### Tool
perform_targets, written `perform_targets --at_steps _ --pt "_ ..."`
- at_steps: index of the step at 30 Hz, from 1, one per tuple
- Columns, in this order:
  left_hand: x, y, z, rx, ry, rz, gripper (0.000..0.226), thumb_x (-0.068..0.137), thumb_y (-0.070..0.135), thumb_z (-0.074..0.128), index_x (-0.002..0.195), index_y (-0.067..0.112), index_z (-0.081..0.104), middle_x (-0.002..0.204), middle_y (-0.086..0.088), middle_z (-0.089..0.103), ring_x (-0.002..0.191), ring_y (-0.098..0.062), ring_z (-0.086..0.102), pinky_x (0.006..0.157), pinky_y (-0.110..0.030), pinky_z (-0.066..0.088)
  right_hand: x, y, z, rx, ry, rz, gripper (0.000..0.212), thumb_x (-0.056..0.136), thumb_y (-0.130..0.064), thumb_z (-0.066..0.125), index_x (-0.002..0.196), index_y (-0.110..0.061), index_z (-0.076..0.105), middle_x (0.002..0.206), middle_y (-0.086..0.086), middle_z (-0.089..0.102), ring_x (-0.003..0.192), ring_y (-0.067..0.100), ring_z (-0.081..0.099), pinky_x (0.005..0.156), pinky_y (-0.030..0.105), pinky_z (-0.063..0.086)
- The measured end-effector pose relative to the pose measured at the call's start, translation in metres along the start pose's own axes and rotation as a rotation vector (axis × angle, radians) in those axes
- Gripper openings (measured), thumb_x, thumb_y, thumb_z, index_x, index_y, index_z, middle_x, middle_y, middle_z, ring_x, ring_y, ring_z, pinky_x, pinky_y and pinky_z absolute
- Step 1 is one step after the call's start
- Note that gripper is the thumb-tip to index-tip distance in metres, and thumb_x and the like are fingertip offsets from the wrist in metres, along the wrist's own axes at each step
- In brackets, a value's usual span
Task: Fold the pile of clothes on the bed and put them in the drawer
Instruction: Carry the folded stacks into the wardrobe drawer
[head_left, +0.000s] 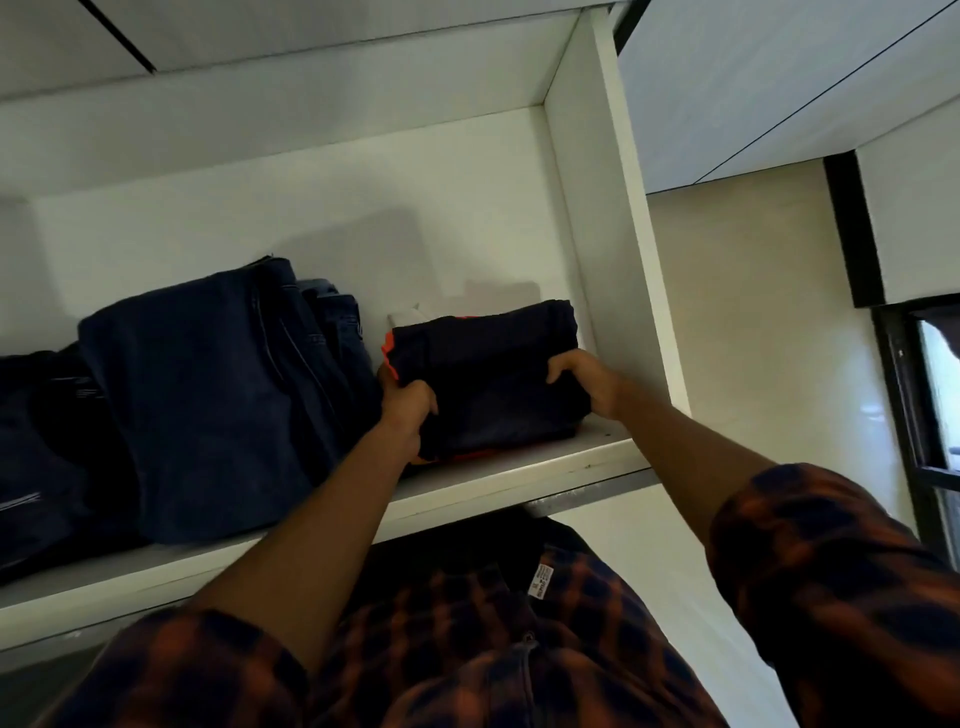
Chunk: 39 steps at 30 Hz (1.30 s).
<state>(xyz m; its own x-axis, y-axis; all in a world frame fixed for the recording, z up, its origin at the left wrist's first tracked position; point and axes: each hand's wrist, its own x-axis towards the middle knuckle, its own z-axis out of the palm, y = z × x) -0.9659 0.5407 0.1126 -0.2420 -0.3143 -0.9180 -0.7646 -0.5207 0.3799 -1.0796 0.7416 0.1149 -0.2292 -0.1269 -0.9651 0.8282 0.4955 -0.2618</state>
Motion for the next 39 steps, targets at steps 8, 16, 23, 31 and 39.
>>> perform_targets --at_steps 8,16,23,31,39 --pt "-0.035 -0.013 -0.004 0.163 0.115 0.137 0.092 0.088 -0.003 0.052 0.160 0.025 0.003 0.152 -0.013 0.041 0.130 -0.031 0.049 0.112 -0.039 0.040 -0.018 -0.003 0.020 -0.084 0.133 -0.094 0.020 0.073 -0.006 0.055 0.091 -0.013 0.058 0.098 0.008 0.062 0.090 0.027 0.059 0.076 0.036 0.049" --pt "-0.069 0.026 -0.087 0.110 -0.212 0.314 0.033 0.094 0.005 0.059 0.124 0.018 0.061 0.109 -0.003 0.071 0.101 -0.018 0.070 0.085 -0.029 0.056 -0.037 0.021 0.056 -0.378 0.655 -0.415 0.066 0.079 -0.025 0.067 0.142 -0.020 0.045 0.132 0.006 0.057 0.120 0.028 0.056 0.102 0.047 0.050" --pt "-0.065 0.051 -0.248 0.304 -0.357 0.584 0.022 0.096 0.007 0.057 0.106 0.024 0.067 0.095 0.000 0.074 0.081 -0.005 0.070 0.063 -0.013 0.048 -0.096 0.049 0.219 -0.405 0.744 -0.676 0.039 0.089 -0.021 0.073 0.127 -0.019 0.067 0.129 0.002 0.062 0.117 0.014 0.058 0.107 0.033 0.046" --pt "-0.024 0.003 -0.464 0.706 -0.181 0.685 0.029 0.089 0.003 0.063 0.085 0.031 0.064 0.080 -0.004 0.070 0.076 -0.022 0.067 0.080 -0.039 0.055 -0.107 0.099 0.444 -0.509 0.412 -0.742 0.009 0.088 -0.017 0.072 0.094 -0.024 0.076 0.086 -0.007 0.075 0.079 0.008 0.069 0.082 0.038 0.057" --pt "-0.024 -0.051 -0.560 1.058 -0.218 0.599 0.012 0.092 0.016 0.064 0.088 0.027 0.066 0.084 0.004 0.068 0.077 -0.011 0.060 0.072 -0.027 0.042 -0.101 0.118 0.557 -1.035 0.292 -0.732 0.020 0.093 -0.044 0.057 0.101 -0.033 0.072 0.102 -0.008 0.071 0.096 0.018 0.065 0.075 0.033 0.051"
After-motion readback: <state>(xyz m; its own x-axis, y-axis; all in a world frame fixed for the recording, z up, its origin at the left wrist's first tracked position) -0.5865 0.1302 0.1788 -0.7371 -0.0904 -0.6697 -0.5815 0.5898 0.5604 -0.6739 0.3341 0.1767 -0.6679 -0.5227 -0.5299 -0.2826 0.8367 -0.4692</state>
